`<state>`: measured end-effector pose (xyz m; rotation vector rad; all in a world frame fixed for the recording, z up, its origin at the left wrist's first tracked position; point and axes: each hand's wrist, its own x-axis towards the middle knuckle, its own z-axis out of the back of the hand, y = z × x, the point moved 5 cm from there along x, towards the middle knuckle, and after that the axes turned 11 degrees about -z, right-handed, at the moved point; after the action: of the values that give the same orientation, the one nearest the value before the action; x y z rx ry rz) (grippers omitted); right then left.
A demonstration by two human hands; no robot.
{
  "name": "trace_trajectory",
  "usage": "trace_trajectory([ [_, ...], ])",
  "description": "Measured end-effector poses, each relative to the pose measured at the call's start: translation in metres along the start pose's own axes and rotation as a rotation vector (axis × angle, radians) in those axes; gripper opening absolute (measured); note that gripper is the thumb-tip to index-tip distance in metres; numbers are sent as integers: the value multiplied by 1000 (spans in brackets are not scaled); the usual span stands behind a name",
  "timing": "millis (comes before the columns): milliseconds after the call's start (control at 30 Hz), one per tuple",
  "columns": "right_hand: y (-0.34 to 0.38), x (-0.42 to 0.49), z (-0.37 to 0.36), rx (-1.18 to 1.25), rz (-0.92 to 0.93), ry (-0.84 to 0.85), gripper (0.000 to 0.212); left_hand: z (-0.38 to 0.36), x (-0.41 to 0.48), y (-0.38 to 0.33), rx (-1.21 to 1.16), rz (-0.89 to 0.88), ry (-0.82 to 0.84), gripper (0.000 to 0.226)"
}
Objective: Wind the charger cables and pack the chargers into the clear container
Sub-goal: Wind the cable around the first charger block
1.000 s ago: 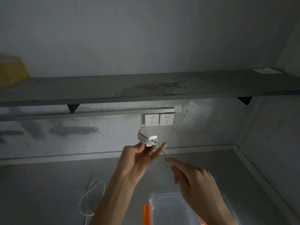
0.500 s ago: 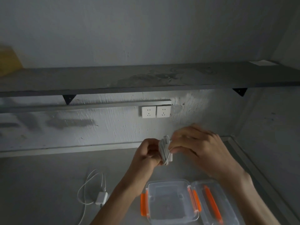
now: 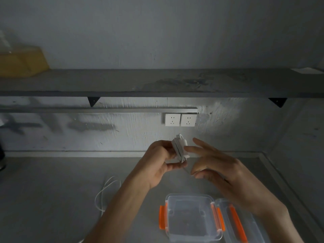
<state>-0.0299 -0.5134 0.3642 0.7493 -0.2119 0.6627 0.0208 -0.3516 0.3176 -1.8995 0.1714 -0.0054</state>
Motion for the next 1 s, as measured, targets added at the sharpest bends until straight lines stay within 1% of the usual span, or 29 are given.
trace_trajectory([
  [67, 0, 1, 3, -12, 10, -17, 18, -3, 2, 2, 18, 24, -9, 40],
  [133, -2, 5, 8, -39, 44, -75, 17, -7, -2, 3, 106, 18, 5, 38],
  [233, -12, 18, 17, -14, 7, -130, 18, -19, -12, 6, 170, -23, 102, 32],
  [300, -22, 26, 19, 138, -82, -106, 17, -23, -17, 1, 195, -86, 157, 26],
  [400, -30, 32, 11, 518, -183, -21, 10, -20, -19, -14, 368, -178, 202, 20],
  [433, -30, 32, 7, 579, -190, -14, 10, -18, -19, -18, 436, -189, 211, 19],
  [500, -29, 32, 3, 555, -180, -34, 9, -15, -21, -22, 555, -184, 234, 16],
  [533, -28, 33, 2, 509, -174, -47, 9, -13, -22, -23, 582, -173, 252, 15],
  [567, -28, 34, 2, 482, -177, -57, 10, -13, -23, -24, 561, -160, 273, 16],
  [667, -29, 38, 4, 592, -227, -106, 17, -14, -24, -25, 335, -135, 323, 26],
  [733, -28, 41, 4, 628, -242, -157, 16, -13, -23, -27, 220, -144, 298, 30],
  [800, -28, 42, 1, 608, -267, -206, 14, -14, -20, -25, 133, -156, 269, 31],
  [833, -28, 42, 0, 589, -283, -223, 14, -14, -20, -22, 150, -176, 264, 37],
  [867, -28, 42, -2, 578, -302, -233, 14, -14, -20, -19, 245, -222, 254, 38],
  [933, -27, 42, -3, 566, -330, -254, 12, -15, -22, -16, 486, -367, 212, 30],
  [967, -26, 42, -3, 556, -338, -263, 11, -17, -22, -14, 547, -437, 198, 30],
  [1000, -25, 42, -1, 558, -347, -265, 11, -17, -23, -13, 558, -492, 193, 31],
])
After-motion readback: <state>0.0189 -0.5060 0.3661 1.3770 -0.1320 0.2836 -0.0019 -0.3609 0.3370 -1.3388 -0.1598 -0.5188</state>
